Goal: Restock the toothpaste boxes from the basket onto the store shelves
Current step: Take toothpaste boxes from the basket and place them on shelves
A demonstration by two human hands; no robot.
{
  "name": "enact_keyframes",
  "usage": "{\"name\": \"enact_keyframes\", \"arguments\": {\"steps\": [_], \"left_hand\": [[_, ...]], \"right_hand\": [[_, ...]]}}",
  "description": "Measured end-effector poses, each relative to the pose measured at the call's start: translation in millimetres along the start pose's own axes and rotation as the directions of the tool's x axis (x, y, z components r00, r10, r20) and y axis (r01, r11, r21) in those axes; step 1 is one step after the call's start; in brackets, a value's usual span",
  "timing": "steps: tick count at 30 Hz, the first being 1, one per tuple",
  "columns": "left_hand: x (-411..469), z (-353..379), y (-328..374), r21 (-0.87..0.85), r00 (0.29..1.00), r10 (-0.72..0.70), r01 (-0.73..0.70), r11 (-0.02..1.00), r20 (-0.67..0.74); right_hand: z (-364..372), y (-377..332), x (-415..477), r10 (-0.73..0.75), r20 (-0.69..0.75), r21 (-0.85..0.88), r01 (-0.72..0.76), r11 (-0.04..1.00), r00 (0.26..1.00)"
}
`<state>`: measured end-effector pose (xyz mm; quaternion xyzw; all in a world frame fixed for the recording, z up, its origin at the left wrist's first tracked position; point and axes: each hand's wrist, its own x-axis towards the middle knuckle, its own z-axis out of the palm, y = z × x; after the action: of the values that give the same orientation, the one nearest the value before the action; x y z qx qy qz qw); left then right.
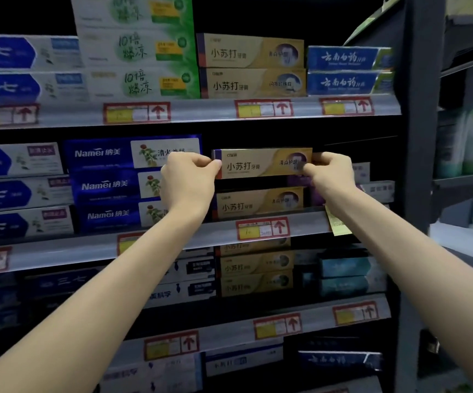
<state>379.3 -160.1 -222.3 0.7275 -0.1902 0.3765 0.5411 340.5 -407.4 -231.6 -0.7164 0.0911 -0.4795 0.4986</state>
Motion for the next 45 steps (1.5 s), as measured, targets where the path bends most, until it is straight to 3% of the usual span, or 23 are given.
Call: {"name": "enact_keyframes", "arguments": {"steps": [6, 11, 16, 19, 22, 26, 35, 40, 45], "left_hand": [[-1, 10, -11, 0.064, 0.998, -0.063, 0.064, 0.996, -0.021], [-10, 13, -26, 0.105, 0.995, -0.104, 0.103, 0.989, -0.003], [-19, -16, -27, -0.016, 0.998, -0.064, 0.064, 0.998, 0.023], [-24, -44, -28, -0.181, 0.99, -0.036, 0.06, 0.982, 0.137], [-33, -70, -28, -0.324, 0.95, -0.102, 0.2, 0.924, 0.296], [-50, -101, -35, -0.338, 0.909, -0.166, 0.304, 0.891, 0.382], [-127, -172, -69, -0.202, 0.782, -0.093, 0.272, 0.941, 0.617], [-178, -204, -105, -0.202, 0.73, -0.121, 0.339, 0.919, 0.672], [-248, -214, -160, -0.149, 0.653, -0.188, 0.424, 0.893, 0.734]], "right_hand": [[13, 8, 5, 0.116, -0.094, -0.098, -0.125, 0.987, 0.989], [16, 18, -7, 0.131, -0.08, -0.23, -0.147, 0.962, 0.988], [-1, 9, -30, -0.03, -0.117, -0.297, -0.006, 0.955, 0.993], [-13, 0, -55, -0.072, -0.111, -0.249, 0.042, 0.968, 0.991], [-14, -10, -87, -0.041, -0.065, -0.152, 0.031, 0.988, 0.997], [-5, -24, -132, 0.038, 0.049, -0.055, -0.035, 0.998, 0.998], [24, -62, -249, 0.088, 0.162, -0.139, -0.065, 0.988, 0.983], [29, -60, -324, 0.093, 0.264, -0.25, -0.025, 0.968, 0.96], [23, -20, -389, 0.191, 0.367, -0.353, -0.053, 0.934, 0.91]]}}
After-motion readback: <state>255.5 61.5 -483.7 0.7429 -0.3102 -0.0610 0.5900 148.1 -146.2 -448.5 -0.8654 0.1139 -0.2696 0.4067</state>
